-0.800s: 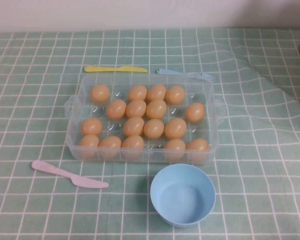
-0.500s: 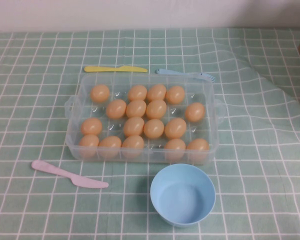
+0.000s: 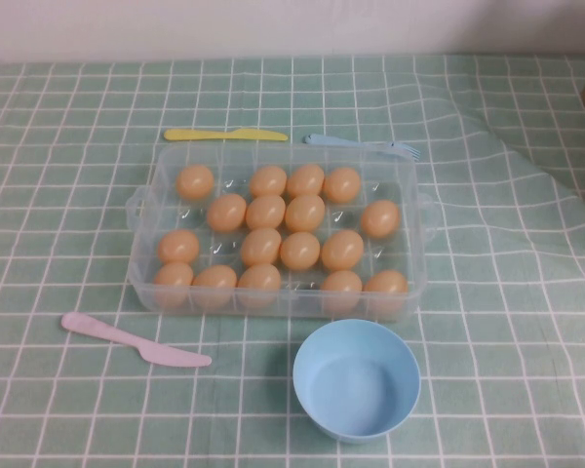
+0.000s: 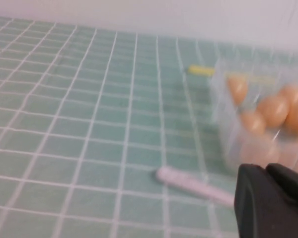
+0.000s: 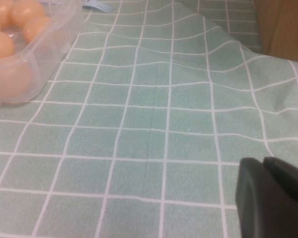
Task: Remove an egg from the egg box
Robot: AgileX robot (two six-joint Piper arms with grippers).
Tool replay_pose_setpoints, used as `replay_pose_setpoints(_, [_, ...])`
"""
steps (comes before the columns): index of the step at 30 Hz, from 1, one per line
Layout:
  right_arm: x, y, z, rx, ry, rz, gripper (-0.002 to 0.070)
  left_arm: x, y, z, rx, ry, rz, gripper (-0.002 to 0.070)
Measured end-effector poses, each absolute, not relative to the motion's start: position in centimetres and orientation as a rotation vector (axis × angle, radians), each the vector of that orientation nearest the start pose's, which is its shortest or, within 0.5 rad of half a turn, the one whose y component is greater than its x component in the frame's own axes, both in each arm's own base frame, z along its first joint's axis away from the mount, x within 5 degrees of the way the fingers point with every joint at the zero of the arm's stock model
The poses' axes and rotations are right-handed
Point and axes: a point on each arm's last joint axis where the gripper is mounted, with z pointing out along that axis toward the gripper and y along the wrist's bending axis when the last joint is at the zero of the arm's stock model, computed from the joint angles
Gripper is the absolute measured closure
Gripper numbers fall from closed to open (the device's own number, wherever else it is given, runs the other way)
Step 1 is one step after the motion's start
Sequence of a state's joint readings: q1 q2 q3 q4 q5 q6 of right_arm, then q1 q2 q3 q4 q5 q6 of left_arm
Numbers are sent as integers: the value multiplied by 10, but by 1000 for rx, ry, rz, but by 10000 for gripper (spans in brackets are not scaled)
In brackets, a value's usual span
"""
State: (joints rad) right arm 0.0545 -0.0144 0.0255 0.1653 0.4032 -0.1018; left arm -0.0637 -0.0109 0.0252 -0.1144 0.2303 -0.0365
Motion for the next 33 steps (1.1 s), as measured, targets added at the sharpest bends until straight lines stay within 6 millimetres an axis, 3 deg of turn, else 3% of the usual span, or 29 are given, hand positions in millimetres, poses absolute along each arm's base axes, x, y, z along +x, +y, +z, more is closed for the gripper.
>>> replay_pose_setpoints(7, [51, 9, 170, -48, 1894, 133, 694, 56, -7, 196, -376, 1580, -511, 678])
replay_pose_setpoints(15, [51, 9, 170, -48, 1894, 133, 694, 56, -5, 201, -403, 1519, -538, 678])
replay_pose_setpoints(19, [51, 9, 170, -48, 1894, 133, 694, 53, -8, 224, -383, 1540, -561, 678])
replay_pose_setpoints(26, [51, 9, 170, -48, 1894, 133, 694, 59, -16, 270, -251, 1766, -492, 679])
replay_pose_setpoints(33, [51, 9, 170, -48, 1894, 133, 694, 87, -25, 301, -4, 2111, -373, 679])
